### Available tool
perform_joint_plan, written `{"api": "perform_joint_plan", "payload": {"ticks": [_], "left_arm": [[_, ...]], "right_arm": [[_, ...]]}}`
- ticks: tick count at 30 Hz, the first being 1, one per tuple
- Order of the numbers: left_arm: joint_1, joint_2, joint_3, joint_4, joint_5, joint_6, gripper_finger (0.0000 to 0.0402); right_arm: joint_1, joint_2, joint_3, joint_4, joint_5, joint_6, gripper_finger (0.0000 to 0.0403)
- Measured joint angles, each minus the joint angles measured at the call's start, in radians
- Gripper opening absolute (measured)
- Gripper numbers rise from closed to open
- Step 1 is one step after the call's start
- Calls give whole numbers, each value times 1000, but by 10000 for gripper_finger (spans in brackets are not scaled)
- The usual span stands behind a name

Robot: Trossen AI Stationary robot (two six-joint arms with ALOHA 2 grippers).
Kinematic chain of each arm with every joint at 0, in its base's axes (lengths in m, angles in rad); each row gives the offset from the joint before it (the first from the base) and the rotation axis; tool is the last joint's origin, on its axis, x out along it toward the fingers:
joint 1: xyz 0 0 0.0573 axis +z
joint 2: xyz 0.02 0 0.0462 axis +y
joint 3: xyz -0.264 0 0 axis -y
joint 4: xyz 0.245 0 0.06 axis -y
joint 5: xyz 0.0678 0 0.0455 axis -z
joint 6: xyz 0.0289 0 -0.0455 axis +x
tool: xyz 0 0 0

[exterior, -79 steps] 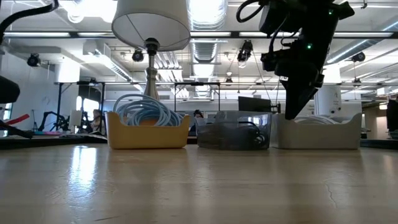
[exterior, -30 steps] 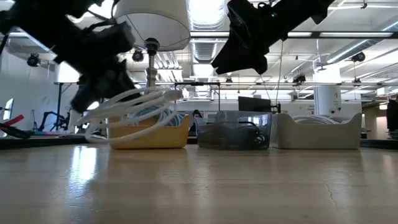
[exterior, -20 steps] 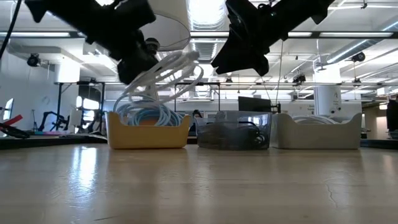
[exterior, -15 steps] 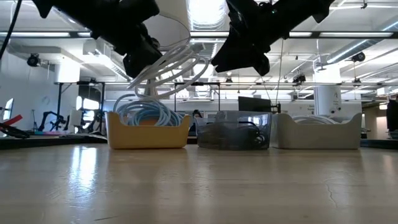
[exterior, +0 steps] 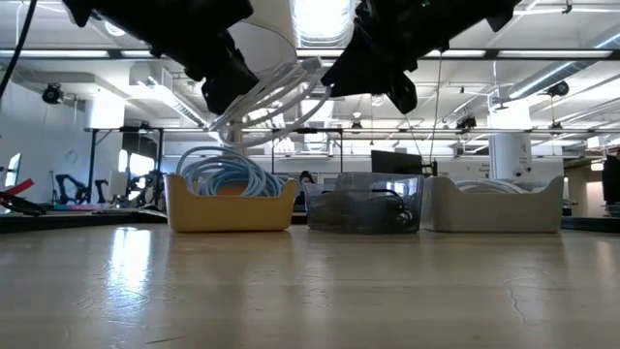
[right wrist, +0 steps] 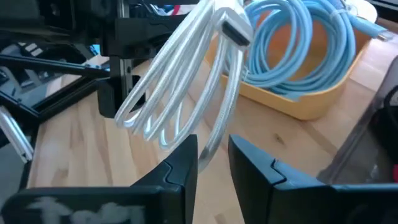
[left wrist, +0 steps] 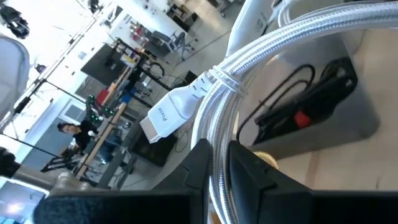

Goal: Pick & Place USB Port
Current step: Put the white charger cable into the gray bin

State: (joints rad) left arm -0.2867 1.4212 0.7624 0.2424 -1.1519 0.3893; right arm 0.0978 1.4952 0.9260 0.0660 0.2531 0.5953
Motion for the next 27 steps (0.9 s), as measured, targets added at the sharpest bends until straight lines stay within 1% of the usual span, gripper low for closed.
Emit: {"api": "perform_joint_plan", "payload": {"ticks": [5, 11, 18, 27], "left_arm": [[1, 0, -1, 96, 0, 67, 42], [1, 0, -2, 143, 5, 116, 42], [10, -2, -4, 151, 26, 114, 42], [29, -1, -28, 147, 47, 142, 42]], "right_arm": [[0, 0, 0, 35, 0, -1, 96], [0, 0, -1, 57, 0, -4, 104], [2, -1, -1, 129, -4, -48, 103], [8, -3, -1, 137, 7, -52, 107]]}}
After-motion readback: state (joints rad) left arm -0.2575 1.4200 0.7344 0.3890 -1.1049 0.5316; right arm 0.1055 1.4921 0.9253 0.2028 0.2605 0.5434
